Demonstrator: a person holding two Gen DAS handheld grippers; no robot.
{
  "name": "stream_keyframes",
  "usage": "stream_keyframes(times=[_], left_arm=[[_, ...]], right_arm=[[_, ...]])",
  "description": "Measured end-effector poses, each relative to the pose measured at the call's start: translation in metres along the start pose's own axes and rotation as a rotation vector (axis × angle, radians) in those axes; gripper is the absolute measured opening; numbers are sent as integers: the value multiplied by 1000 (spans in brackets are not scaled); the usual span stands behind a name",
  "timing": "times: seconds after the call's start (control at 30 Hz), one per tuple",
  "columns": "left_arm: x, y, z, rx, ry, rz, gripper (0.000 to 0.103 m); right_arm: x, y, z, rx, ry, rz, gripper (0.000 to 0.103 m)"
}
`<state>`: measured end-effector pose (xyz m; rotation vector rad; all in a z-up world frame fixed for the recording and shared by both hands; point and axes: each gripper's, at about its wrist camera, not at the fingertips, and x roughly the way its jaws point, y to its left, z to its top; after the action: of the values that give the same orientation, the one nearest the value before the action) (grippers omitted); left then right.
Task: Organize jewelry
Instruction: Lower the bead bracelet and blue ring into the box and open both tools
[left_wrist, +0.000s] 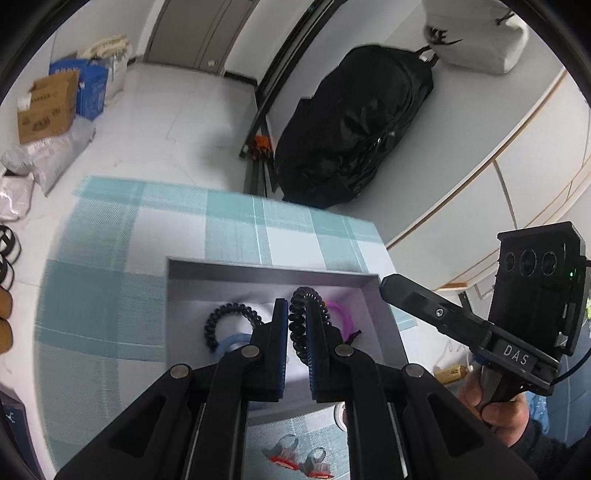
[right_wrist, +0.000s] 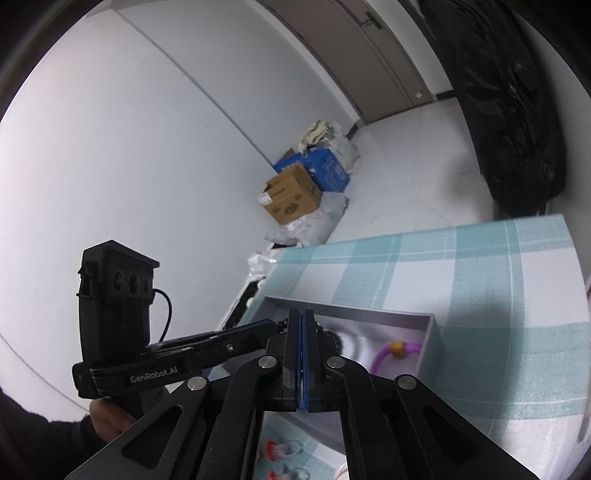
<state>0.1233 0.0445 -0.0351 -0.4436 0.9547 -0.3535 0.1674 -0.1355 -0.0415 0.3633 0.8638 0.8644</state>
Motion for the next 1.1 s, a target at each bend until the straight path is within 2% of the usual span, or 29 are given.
stream_keyframes(times=[0.07, 0.13, 0.2, 0.27, 0.37, 0.43, 0.6, 0.77, 0.97, 1.1], left_arm=[[5, 2, 1, -23, 27, -16, 6], [5, -3, 0, -3, 27, -7, 15], [2, -7, -1, 21, 15, 16, 43], [-4, -8, -4, 22, -6, 16, 58], [-7, -7, -5, 26, -15, 19, 58], [-10, -7, -7, 29, -17, 40, 58], [-20, -12, -14, 57, -49, 85, 58], [-27, -16, -21, 85, -78, 141, 59], [-39, -16, -33, 107, -107, 206, 59], [-47, -15, -42, 111, -122, 230, 60]], right_arm=[[1, -4, -2, 5, 3, -12, 3], [1, -5, -2, 4, 11, -13, 3], [1, -5, -4, 3, 14, -21, 3], [-2, -5, -7, 3, 12, -18, 3], [-4, -3, -9, 0, 3, -26, 13], [-6, -1, -11, 0, -3, -30, 25], [-12, 9, -18, -45, -17, -61, 43], [-20, 18, -26, -78, -29, -96, 53], [-30, 27, -36, -102, -42, -143, 59], [-41, 32, -43, -119, -60, -174, 68]])
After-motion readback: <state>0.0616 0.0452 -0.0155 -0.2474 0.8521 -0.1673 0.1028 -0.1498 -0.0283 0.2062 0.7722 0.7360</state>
